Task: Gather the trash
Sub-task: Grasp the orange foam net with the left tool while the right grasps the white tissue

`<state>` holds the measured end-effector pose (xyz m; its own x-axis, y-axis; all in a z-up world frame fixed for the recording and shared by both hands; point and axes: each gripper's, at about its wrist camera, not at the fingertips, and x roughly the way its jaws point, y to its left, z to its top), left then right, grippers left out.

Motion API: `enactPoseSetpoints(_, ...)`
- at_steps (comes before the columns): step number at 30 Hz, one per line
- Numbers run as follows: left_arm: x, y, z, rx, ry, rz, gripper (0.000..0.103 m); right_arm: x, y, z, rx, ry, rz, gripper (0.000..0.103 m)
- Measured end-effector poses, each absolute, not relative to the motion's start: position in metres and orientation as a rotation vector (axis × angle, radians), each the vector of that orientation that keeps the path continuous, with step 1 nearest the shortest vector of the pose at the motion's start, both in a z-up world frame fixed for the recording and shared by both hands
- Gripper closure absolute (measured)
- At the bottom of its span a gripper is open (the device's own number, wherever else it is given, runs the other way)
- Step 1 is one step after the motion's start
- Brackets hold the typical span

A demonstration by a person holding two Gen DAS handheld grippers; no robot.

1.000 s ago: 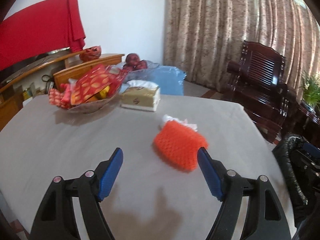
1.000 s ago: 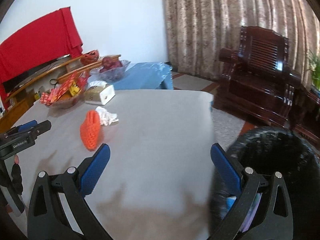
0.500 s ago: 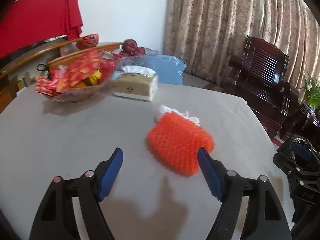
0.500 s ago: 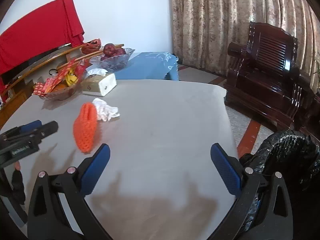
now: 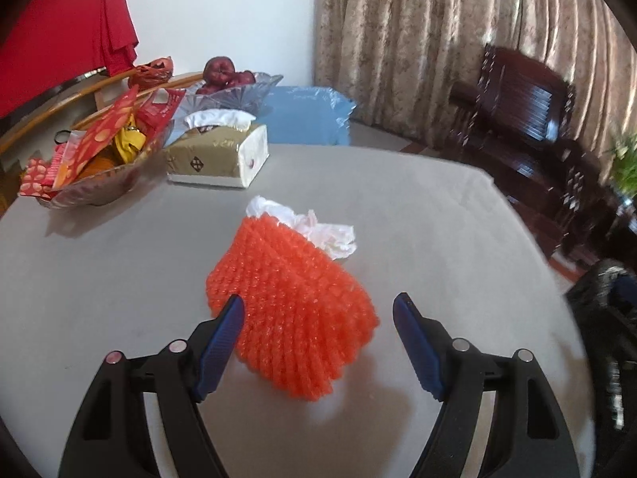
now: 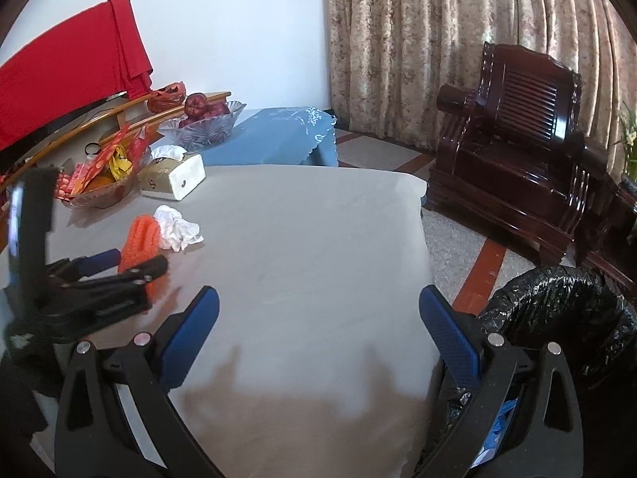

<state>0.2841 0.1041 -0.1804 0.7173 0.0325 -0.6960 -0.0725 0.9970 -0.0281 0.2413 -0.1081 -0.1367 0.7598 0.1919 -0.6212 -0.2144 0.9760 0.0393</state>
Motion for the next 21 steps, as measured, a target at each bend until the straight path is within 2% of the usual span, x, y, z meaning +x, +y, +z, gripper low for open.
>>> enactPoseSetpoints(1,0.286,0.104,-0.183,-0.049,0.775,0.069,0.028,0.241,-0.108,-0.138,-0.035,0.674,0.221,0.005)
enactPoseSetpoints(5,0.287,0.114,-0.186,-0.066,0.784,0.082,0.070,0.241,-0.104,-0.139,-0.040,0.677,0.231,0.005)
enactPoseSetpoints(7,0.280,0.124,-0.179,-0.103,0.774,0.070,0.077,0.241,-0.101,-0.139,-0.043,0.677,0.236,0.005)
enactPoseSetpoints(15,0.231,0.186,-0.143,-0.157,0.668,0.152,0.078,0.257,-0.061,-0.142,-0.036,0.679,0.309,0.005)
enactPoseSetpoints(21,0.236,0.230,-0.147,-0.155,0.673,0.247,0.078,0.285,-0.008,-0.147,-0.053,0.668,0.375,0.005)
